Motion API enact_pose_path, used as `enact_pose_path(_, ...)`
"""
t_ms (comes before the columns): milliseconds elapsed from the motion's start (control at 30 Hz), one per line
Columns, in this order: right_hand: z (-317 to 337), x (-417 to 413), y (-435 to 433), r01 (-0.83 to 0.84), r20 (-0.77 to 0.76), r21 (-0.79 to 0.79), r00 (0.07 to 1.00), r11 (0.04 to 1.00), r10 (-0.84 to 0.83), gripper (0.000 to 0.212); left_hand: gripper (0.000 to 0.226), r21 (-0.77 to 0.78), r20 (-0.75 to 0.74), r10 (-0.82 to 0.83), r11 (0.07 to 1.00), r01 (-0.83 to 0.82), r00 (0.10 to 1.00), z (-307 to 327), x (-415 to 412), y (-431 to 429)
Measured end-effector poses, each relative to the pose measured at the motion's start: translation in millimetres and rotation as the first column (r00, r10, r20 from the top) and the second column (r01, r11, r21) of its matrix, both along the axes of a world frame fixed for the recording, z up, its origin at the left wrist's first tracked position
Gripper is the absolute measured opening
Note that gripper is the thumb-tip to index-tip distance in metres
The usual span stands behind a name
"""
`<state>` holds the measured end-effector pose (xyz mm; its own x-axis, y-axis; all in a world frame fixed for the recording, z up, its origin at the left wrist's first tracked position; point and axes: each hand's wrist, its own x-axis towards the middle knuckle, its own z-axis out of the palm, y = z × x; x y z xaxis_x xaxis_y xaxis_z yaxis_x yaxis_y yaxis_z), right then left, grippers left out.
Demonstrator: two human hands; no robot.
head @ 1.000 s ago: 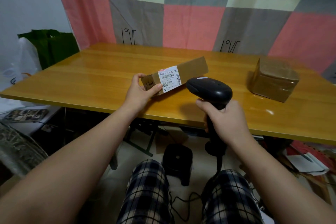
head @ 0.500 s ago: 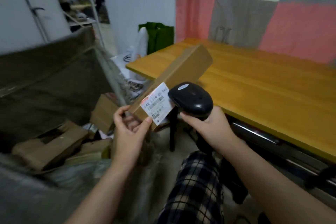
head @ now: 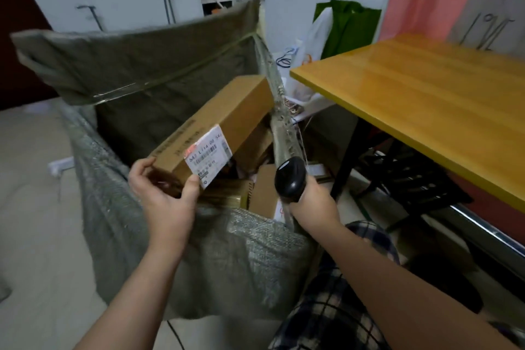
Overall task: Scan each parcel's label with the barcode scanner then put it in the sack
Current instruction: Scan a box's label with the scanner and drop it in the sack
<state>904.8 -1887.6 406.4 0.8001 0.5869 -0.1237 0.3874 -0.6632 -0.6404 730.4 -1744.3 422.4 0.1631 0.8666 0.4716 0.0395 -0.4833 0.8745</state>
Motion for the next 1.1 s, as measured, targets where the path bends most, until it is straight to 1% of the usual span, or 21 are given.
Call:
enact_pose_path(67,6.5,2.4,-1.5,0.046,0.013,0.036,0.999,0.998,-0.047,0.042,0.060,0.038,0.030,0.029,0.999,-0.030,0.999,5.4,-2.8,3.1)
enact_pose_path(100,11.1,3.9,-2.7,0.056,0.022,0.063,0.998,0.996,-0.058,0.043,0.061,0.045,-0.011,0.054,0.998,-0.053,0.998,7.5,-3.3,6.2)
enact_pose_path(167,21.4,6.0,-4.9,0.050,0.028,0.119,0.998,0.992,-0.054,0.041,0.067,0.043,-0.202,0.112,0.993,-0.105,0.973,8.9,-0.3,15.3)
enact_pose_path(233,29.6,8.1,-5.7,0.035,0.016,0.152,0.999,0.988,-0.038,0.040,0.069,0.055,-0.388,0.142,0.990,-0.131,0.911,16.1,13.7,23.1)
enact_pose_path(300,34.4,7.7,-5.7,0.027,0.011,0.168,0.999,0.985,-0.030,0.043,0.069,0.054,-0.518,0.084,0.996,-0.065,0.851,26.4,34.9,31.5)
enact_pose_path(367,35.8,6.8,-5.9,0.032,0.015,0.188,0.999,0.982,-0.036,0.044,0.070,0.029,-0.606,-0.004,0.999,0.027,0.795,35.7,57.3,42.3)
enact_pose_path(433,35.6,6.9,-6.9,0.053,0.000,0.214,0.999,0.975,-0.054,0.042,0.070,0.010,-0.679,-0.054,0.997,0.082,0.732,40.8,75.0,52.8)
enact_pose_path(500,34.3,8.7,-8.3,0.075,-0.022,0.246,0.997,0.966,-0.072,0.037,0.067,-0.033,-0.725,-0.101,0.993,0.113,0.682,44.1,84.4,59.4)
enact_pose_path(567,32.5,12.4,-8.8,0.092,-0.016,0.275,0.996,0.957,-0.091,0.036,0.064,-0.070,-0.742,-0.140,0.989,0.132,0.655,49.3,85.9,63.9)
enact_pose_path(633,33.1,16.2,-8.2,0.110,-0.020,0.306,0.994,0.946,-0.109,0.037,0.060,-0.054,-0.750,-0.128,0.990,0.134,0.649,55.9,82.1,67.6)
enact_pose_path(700,35.6,18.9,-7.4,0.123,-0.034,0.338,0.992,0.933,-0.119,0.036,0.059,-0.045,-0.776,-0.093,0.995,0.092,0.624,59.9,77.7,71.8)
enact_pose_path(767,38.4,21.0,-5.8,0.120,-0.028,0.359,0.993,0.925,-0.118,0.037,0.060,-0.081,-0.826,-0.104,0.995,0.066,0.554,56.7,78.4,75.7)
enact_pose_path(833,40.2,21.7,-3.3,0.104,-0.022,0.362,0.994,0.926,-0.103,0.038,0.062,-0.160,-0.863,-0.179,0.984,0.082,0.473,46.0,83.8,76.3)
enact_pose_path(867,40.8,21.8,-2.2,0.097,-0.022,0.363,0.995,0.927,-0.096,0.036,0.064,-0.172,-0.886,-0.190,0.982,0.081,0.422,40.3,88.5,76.7)
enact_pose_path(900,41.9,21.2,-1.4,0.096,-0.022,0.367,0.995,0.925,-0.094,0.036,0.065,-0.150,-0.921,-0.167,0.986,0.077,0.352,35.6,94.3,77.2)
enact_pose_path(933,43.5,20.4,-1.6,0.098,-0.024,0.374,0.995,0.922,-0.096,0.037,0.065,-0.106,-0.955,-0.122,0.992,0.074,0.269,33.3,100.1,76.6)
enact_pose_path(967,44.5,21.1,-2.7,0.102,-0.026,0.384,0.995,0.917,-0.100,0.037,0.064,-0.054,-0.976,-0.068,0.996,0.074,0.206,33.5,105.4,74.4)
enact_pose_path(1000,46.3,21.7,-5.0,0.107,-0.028,0.394,0.994,0.913,-0.104,0.038,0.062,-0.006,-0.985,-0.019,0.997,0.080,0.170,35.0,110.2,71.3)
enact_pose_path(1033,48.6,22.4,-8.6,0.113,-0.030,0.406,0.993,0.907,-0.111,0.040,0.059,0.049,-0.985,0.032,0.994,0.099,0.168,37.4,114.1,66.0)
enact_pose_path(1067,52.6,23.6,-13.7,0.118,-0.027,0.418,0.993,0.901,-0.118,0.042,0.056,0.116,-0.976,0.089,0.985,0.131,0.200,40.3,117.7,59.1)
enact_pose_path(1100,57.2,26.3,-20.4,0.121,-0.015,0.430,0.992,0.895,-0.127,0.043,0.053,0.192,-0.955,0.144,0.966,0.171,0.260,44.1,121.8,50.2)
